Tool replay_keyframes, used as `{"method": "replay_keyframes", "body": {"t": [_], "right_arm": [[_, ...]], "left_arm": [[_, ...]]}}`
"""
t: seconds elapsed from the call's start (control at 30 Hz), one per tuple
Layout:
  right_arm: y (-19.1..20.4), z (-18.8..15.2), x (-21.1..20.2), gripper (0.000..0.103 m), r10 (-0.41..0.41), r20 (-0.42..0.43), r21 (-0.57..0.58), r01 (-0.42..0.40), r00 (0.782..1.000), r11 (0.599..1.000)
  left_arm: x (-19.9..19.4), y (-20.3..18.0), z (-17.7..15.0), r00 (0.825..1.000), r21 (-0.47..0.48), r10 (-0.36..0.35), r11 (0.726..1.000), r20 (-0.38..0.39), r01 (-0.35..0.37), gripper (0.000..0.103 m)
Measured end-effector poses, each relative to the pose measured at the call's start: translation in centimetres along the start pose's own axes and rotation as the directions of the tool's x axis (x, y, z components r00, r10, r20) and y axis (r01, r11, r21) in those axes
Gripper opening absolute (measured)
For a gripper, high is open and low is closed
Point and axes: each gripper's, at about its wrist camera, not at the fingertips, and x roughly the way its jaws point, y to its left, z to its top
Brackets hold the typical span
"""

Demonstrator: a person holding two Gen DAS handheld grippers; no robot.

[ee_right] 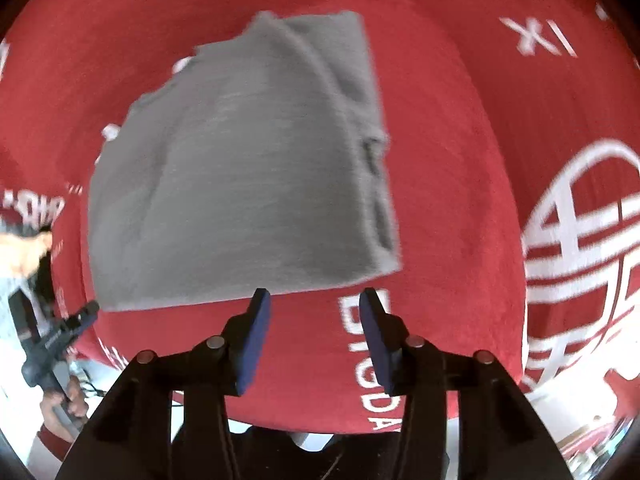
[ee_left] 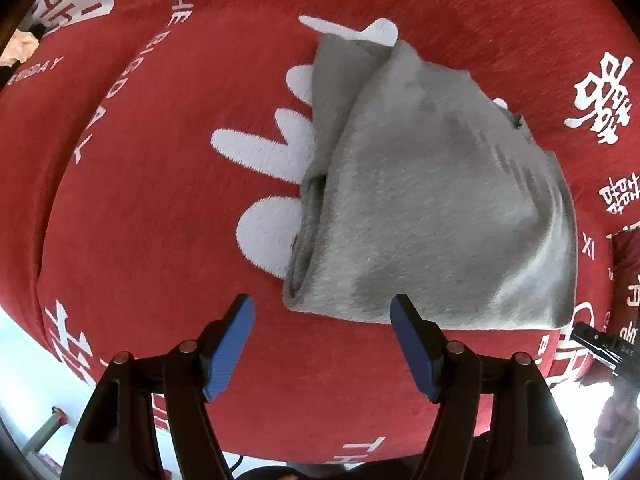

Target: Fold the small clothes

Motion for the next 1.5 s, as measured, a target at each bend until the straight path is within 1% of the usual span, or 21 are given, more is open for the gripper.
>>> {"method": "replay_keyframes", "body": {"t": [0.03,0.07,0.13,0.17,0.27,0.37,0.5,0.67,0.73,0.8,0.87,0.9,1.0,1.1,1.2,1.27,1.33,1.4,1.43,1.5], "right_arm": [[0.6,0.1,0.1,0.05,0.003,0.0,-0.02,-0.003,1.0,1.0],[1.5,0.4,0.2,0.05,0.009,0.003,-0.032,-0.009,1.0,0.999],[3.3,0.6,0.5,0.051,0.015,0.001,-0.083,-0.015,1.0,0.996],[4.1,0.7,0.6,0.057,0.016,-0.001,-0.109,-0.016,1.0,0.994],[6.8,0.9,1.2,0.066,0.016,-0.007,-0.195,-0.017,1.0,0.981],[8.9,0.7,1.6,0.076,-0.001,-0.003,-0.257,0.0,1.0,0.966],[10.8,0.9,2.6,0.076,0.0,-0.017,-0.297,-0.005,1.0,0.955],[12.3,1.2,3.4,0.076,-0.015,-0.027,-0.335,0.005,1.0,0.942],[12.8,1.3,3.9,0.076,-0.016,-0.033,-0.349,0.004,0.999,0.937],[13.1,1.4,4.5,0.076,-0.019,-0.04,-0.362,0.003,0.999,0.932],[13.4,1.4,5.2,0.076,-0.025,-0.053,-0.368,0.003,0.998,0.93],[13.5,1.4,5.7,0.076,-0.028,-0.06,-0.37,0.004,0.998,0.929],[13.6,1.1,7.3,0.076,-0.042,-0.091,-0.378,0.004,0.995,0.926],[13.4,0.5,8.2,0.076,-0.052,-0.112,-0.38,0.005,0.992,0.925],[13.0,0.2,8.8,0.076,-0.057,-0.12,-0.378,0.007,0.991,0.926],[13.0,0.1,9.0,0.077,-0.054,-0.117,-0.379,0.006,0.992,0.925],[13.0,0.1,9.0,0.078,-0.049,-0.115,-0.383,0.001,0.992,0.924],[13.0,0.0,9.1,0.078,-0.046,-0.114,-0.389,-0.002,0.992,0.921],[13.0,0.0,9.1,0.078,-0.044,-0.113,-0.392,-0.004,0.993,0.92],[13.0,-0.1,9.1,0.078,-0.037,-0.111,-0.395,-0.01,0.993,0.918]], "left_arm": [[-0.2,-0.1,0.0,1.0,0.0,0.006,1.0,0.001,-0.006,0.079],[-0.1,-0.3,0.2,1.0,0.002,0.015,1.0,-0.002,-0.015,0.088],[-0.1,-0.8,0.3,1.0,0.014,0.022,1.0,-0.004,-0.022,0.088],[-0.1,-0.9,0.2,1.0,0.018,0.022,1.0,-0.005,-0.022,0.088],[0.0,-1.1,0.0,1.0,0.022,0.029,0.999,-0.011,-0.028,0.088],[0.4,-0.8,-0.2,1.0,-0.006,0.008,1.0,-0.026,-0.008,0.088],[0.9,-0.7,-0.6,0.999,-0.006,0.0,1.0,-0.038,0.0,0.088],[1.4,-0.6,-0.8,0.999,-0.009,-0.002,1.0,-0.048,0.001,0.088],[1.4,-0.1,-0.7,0.999,-0.032,-0.03,0.999,-0.042,0.029,0.088],[1.3,0.9,-0.7,0.995,-0.08,-0.091,0.993,-0.03,0.088,0.088],[1.3,1.9,-0.8,0.988,-0.133,-0.151,0.98,-0.02,0.147,0.088],[1.4,2.3,-0.9,0.985,-0.152,-0.169,0.975,-0.021,0.164,0.088],[2.0,2.7,-1.5,0.972,-0.182,-0.234,0.957,-0.033,0.224,0.088],[2.9,2.5,-2.2,0.951,-0.213,-0.306,0.932,-0.035,0.292,0.088],[4.1,1.8,-2.4,0.922,-0.254,-0.387,0.893,-0.01,0.372,0.088],[4.6,1.2,-2.3,0.905,-0.262,-0.424,0.872,0.022,0.414,0.088],[4.9,0.4,-2.0,0.894,-0.256,-0.447,0.86,0.044,0.442,0.088],[5.0,0.1,-1.7,0.875,-0.258,-0.48,0.839,0.061,0.479,0.088],[5.0,0.0,-1.6,0.869,-0.262,-0.491,0.831,0.069,0.49,0.088],[5.4,-0.3,-1.4,0.862,-0.275,-0.499,0.82,0.088,0.502,0.088]]}}
